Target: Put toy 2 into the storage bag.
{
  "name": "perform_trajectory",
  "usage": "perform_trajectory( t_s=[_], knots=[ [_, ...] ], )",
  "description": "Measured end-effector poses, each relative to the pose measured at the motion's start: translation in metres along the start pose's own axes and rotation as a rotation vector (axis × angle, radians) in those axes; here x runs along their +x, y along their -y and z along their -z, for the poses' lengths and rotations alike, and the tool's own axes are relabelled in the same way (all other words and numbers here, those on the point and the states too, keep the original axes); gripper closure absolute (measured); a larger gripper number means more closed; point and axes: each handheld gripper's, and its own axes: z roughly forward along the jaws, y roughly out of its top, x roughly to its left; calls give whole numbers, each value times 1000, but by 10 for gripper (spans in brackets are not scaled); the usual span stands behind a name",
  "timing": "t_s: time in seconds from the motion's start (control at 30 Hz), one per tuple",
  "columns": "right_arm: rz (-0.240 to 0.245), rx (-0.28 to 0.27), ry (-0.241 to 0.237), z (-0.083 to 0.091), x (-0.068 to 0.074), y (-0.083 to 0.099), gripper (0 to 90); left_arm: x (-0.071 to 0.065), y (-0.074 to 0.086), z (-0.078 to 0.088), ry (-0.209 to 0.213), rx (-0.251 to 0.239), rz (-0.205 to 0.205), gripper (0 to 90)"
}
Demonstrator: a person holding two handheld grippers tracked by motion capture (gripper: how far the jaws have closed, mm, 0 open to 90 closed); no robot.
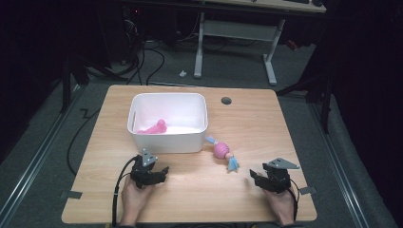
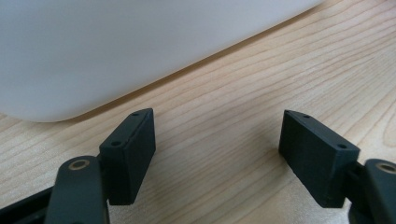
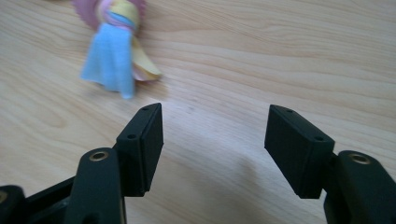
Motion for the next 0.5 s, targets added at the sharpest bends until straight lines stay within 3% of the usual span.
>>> perform_trajectory(
  t_s=[0.1, 0.5],
  knots=[
    [12, -7, -36, 1, 9, -5, 347, 0, 0, 0, -1, -1, 0, 274],
    [62, -24, -91, 5, 26, -22, 321, 0, 0, 0, -1, -1, 1, 274]
  ],
)
